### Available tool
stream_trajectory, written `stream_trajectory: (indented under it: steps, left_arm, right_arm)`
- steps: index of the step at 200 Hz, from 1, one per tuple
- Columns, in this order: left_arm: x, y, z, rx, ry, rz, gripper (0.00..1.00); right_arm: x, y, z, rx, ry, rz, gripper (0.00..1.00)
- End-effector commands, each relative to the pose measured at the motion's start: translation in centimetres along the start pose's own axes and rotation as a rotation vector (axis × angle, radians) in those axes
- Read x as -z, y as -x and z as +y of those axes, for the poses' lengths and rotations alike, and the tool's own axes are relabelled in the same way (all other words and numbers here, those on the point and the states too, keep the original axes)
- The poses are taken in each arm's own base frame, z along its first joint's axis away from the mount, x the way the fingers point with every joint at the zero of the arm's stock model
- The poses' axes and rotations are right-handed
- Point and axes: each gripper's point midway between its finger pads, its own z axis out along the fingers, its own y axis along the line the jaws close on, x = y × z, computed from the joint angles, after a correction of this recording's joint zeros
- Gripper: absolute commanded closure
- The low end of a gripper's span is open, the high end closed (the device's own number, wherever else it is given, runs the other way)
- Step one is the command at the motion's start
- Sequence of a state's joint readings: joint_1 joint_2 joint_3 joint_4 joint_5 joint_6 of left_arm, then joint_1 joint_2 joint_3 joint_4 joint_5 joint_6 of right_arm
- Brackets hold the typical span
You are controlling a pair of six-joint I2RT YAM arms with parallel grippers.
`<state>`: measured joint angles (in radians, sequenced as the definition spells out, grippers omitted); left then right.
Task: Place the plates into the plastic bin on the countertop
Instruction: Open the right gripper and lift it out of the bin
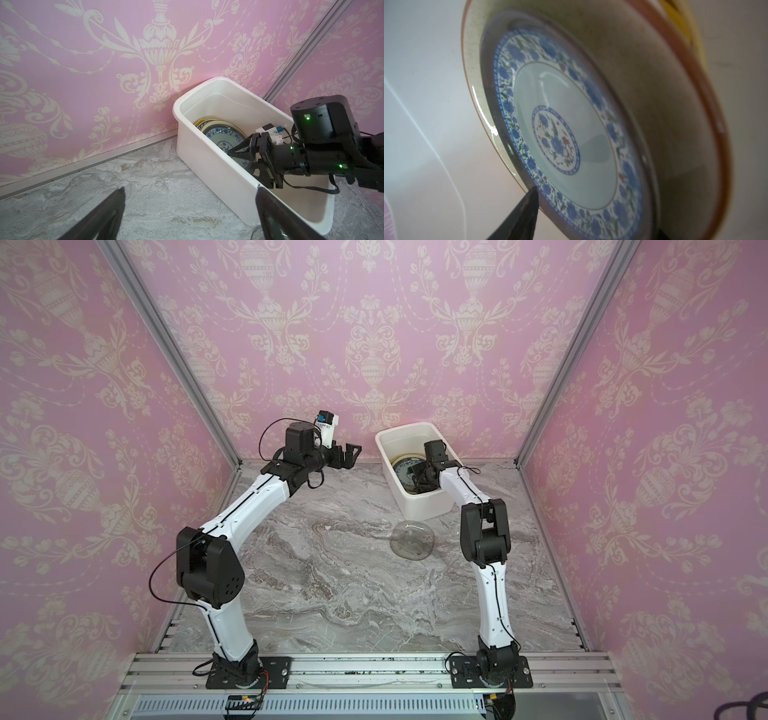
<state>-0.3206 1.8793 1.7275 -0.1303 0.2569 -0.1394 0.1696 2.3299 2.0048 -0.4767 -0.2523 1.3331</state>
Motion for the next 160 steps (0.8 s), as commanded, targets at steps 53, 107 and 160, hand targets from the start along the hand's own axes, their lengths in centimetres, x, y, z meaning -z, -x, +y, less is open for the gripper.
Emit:
stream_trajectory:
  steps: [53,107,160]
  left_arm:
    - [-0.5,0.2,0.3,-0.021,-0.005,0.016,0.01]
    - [-0.1,0.9,0.0,-0.024,-0.009,0.003,0.01]
    - [1.3,1.2,-0.5,-0.003,-0.014,0.006,0.01]
  right_arm:
    - [1.2,2.7,0.5,0.083,-0.078,-0.061,0.2]
    - [4.6,2.6,-0.2,0.089,-0.152,-0.096,0.11]
    - [9.7,2.1,2.6,0.249,-0.097,-0.145,0.13]
